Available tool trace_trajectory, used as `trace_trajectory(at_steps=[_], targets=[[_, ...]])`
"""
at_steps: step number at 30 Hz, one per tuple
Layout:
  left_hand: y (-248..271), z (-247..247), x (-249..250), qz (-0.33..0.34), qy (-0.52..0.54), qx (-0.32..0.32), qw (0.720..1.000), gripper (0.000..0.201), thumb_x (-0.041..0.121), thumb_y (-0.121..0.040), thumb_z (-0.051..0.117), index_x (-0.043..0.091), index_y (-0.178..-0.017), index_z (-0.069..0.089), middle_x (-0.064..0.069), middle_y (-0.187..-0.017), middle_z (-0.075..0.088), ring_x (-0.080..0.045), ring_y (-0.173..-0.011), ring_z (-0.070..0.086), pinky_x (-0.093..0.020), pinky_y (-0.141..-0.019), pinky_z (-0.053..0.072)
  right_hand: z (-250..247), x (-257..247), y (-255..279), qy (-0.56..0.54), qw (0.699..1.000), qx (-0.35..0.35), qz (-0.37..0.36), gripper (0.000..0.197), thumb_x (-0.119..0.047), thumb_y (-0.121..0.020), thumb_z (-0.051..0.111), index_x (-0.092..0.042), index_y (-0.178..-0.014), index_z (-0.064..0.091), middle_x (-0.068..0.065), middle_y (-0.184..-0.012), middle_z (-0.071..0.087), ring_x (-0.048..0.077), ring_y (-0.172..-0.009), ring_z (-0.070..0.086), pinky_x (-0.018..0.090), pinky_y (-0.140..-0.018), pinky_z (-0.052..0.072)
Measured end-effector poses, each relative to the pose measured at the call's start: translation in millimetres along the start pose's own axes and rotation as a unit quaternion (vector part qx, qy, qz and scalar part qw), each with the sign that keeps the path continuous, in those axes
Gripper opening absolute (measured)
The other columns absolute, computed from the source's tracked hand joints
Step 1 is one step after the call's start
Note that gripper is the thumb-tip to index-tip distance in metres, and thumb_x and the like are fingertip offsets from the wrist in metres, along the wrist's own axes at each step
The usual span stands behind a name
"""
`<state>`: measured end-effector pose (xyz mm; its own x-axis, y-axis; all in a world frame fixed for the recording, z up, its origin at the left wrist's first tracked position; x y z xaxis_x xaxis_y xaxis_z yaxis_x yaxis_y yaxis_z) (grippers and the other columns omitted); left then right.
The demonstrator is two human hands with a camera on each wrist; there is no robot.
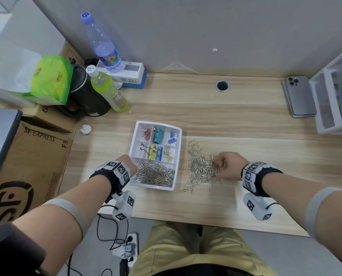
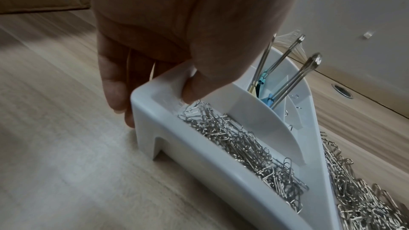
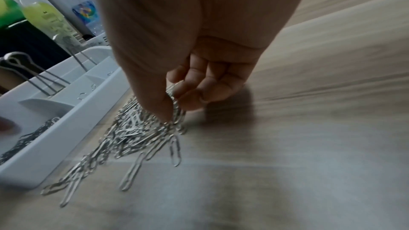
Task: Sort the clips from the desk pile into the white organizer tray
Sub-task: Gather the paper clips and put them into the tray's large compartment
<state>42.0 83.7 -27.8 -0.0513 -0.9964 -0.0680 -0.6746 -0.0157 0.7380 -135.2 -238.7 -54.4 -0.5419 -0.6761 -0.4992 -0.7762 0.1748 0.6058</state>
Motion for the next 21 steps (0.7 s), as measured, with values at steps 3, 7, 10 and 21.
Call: trace_trajectory(at_steps=[3,7,10,21], targets=[[0,0,0,0.0,0.007,0.001,1.0,0.033,0.006,-0.092,0.046,0.012,-0.062,0.035,-0.001,-0.062,0.037,-0.015,-0.052,0.033,-0.023,-0.051,0.031,-21,20,2,0.019,0.999,0.031,0.019,0.031,-0.016,-0.061,0.073,-0.019,-0.083,0.052,-0.003,-0.08,0.058,0.019,-0.073,0.054,0.028,-0.065,0.046],[0,1,-1,-0.003,0.017,0.003,1.0,0.032,0.006,-0.092,0.046,0.012,-0.062,0.035,-0.001,-0.063,0.038,-0.015,-0.052,0.033,-0.024,-0.056,0.035,-27,37,-3,0.065,0.996,0.033,0.043,0.049,-0.011,-0.064,0.073,-0.019,-0.107,0.051,0.0,-0.1,0.053,0.02,-0.087,0.055,0.028,-0.078,0.046],[0,0,-1,-0.004,0.021,0.006,1.0,0.031,0.006,-0.091,0.046,0.011,-0.063,0.036,-0.002,-0.063,0.039,-0.015,-0.053,0.035,-0.025,-0.057,0.036,-17,25,-7,0.038,0.999,0.027,0.028,0.04,-0.008,-0.067,0.067,-0.017,-0.105,0.057,0.0,-0.097,0.058,0.017,-0.081,0.056,0.027,-0.076,0.048],[2,0,1,0.002,0.01,-0.005,1.0,0.038,0.005,-0.094,0.044,0.014,-0.061,0.029,0.0,-0.063,0.033,-0.013,-0.052,0.029,-0.021,-0.051,0.028,-1,0,-1,0.012,0.999,0.022,-0.029,0.076,-0.021,-0.059,0.078,-0.022,-0.126,0.043,-0.003,-0.112,0.048,0.016,-0.091,0.057,0.028,-0.083,0.051]])
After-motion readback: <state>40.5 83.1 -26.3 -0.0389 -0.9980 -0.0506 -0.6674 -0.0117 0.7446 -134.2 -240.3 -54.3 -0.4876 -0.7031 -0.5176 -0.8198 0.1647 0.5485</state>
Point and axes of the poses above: each hand's wrist, its own y-axis away from the middle knuckle, its own z-axis out of the palm, x = y × z, the point moved 7 cm from there along -y, towards the middle knuckle
